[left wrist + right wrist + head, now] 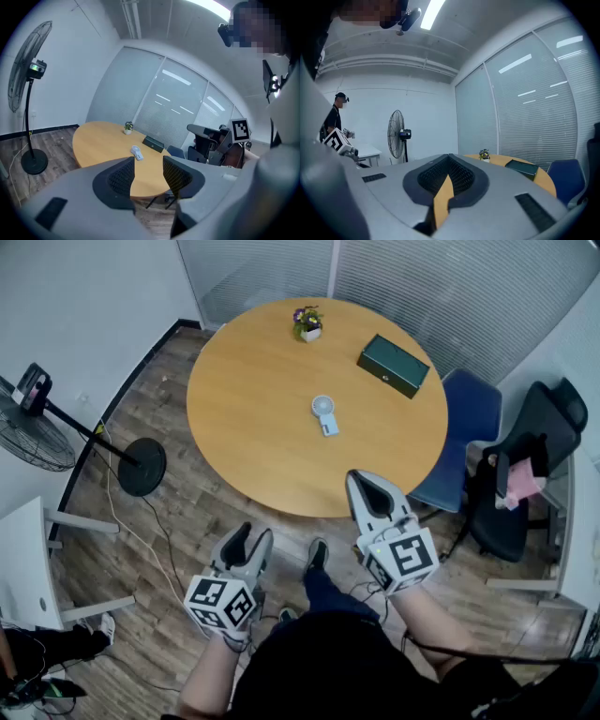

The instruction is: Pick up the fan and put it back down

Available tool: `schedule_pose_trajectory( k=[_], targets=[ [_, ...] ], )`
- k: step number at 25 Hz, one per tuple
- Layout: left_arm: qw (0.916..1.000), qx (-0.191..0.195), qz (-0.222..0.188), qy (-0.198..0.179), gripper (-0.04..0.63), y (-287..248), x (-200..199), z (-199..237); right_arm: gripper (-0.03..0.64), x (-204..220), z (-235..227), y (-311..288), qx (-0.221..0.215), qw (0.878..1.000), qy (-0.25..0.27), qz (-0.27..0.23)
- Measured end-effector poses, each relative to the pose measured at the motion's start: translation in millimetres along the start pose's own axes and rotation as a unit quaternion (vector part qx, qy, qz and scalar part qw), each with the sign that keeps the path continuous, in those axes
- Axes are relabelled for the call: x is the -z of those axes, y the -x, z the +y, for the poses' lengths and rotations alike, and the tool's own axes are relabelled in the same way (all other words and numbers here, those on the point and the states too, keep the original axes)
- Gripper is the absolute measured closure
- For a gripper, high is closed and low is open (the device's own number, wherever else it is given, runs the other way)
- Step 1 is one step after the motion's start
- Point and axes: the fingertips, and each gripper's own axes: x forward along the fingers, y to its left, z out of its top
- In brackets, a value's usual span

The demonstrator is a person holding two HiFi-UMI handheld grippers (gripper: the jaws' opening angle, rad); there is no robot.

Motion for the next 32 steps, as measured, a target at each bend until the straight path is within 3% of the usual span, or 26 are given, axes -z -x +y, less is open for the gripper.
schedule_pose_trajectory(
  k=[6,14,18,23,32],
  targets=[
    [0.9993,-0.036,0.006,0.005,0.408,151,48,0,0.612,-8,87,111,0.026,1.000,-0.002,-0.003],
    [0.9993,-0.030,-0.019,-0.008,0.408,236,56,-29,0.612,-16,133,192,0.046,0.999,-0.020,-0.016],
    [0.9990,-0.020,-0.036,-0.020,0.410,246,48,-42,0.612,-27,141,213,0.050,0.998,-0.010,-0.023],
    [0.9963,-0.015,-0.055,-0.064,0.410,234,19,-60,0.611,-35,127,222,0.057,0.997,-0.029,-0.041],
    [0.9893,-0.043,-0.092,-0.105,0.408,174,-44,-67,0.597,-42,53,191,0.070,0.995,-0.033,-0.057]
  ],
)
